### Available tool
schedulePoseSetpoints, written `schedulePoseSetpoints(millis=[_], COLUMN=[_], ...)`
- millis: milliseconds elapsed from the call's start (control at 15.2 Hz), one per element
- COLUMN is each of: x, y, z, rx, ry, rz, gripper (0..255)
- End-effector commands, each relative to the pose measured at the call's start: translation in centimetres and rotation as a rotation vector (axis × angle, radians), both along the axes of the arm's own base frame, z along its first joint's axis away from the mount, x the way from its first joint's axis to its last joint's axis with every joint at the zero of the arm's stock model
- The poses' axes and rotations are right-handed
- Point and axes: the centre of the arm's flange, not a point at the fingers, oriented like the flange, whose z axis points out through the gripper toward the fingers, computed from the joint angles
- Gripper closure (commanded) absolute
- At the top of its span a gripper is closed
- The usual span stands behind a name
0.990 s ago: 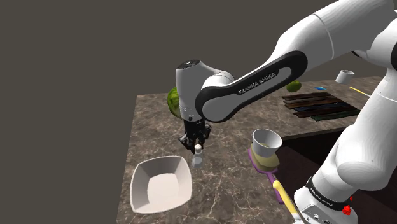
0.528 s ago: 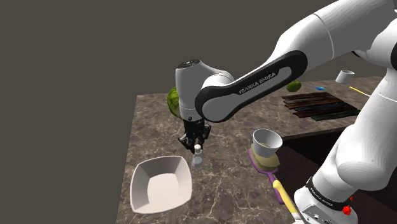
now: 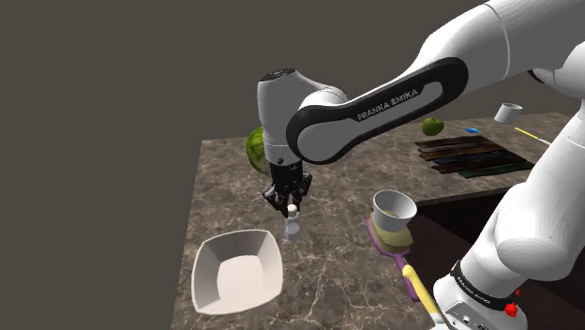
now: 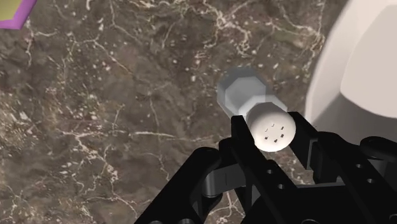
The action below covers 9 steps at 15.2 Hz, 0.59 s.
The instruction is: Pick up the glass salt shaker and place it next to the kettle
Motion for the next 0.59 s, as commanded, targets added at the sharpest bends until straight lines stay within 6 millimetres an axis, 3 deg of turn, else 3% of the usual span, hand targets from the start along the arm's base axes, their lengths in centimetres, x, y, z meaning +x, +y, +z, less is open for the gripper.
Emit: schedulePoseSetpoints(millis=[0, 528], x=[0.0, 0.0], y=[-0.1, -0.1], z=[1.0, 5.2], rx=[0.0, 0.0], ry=[0.0, 0.0], rz=[0.0, 0.0], gripper=[255, 255])
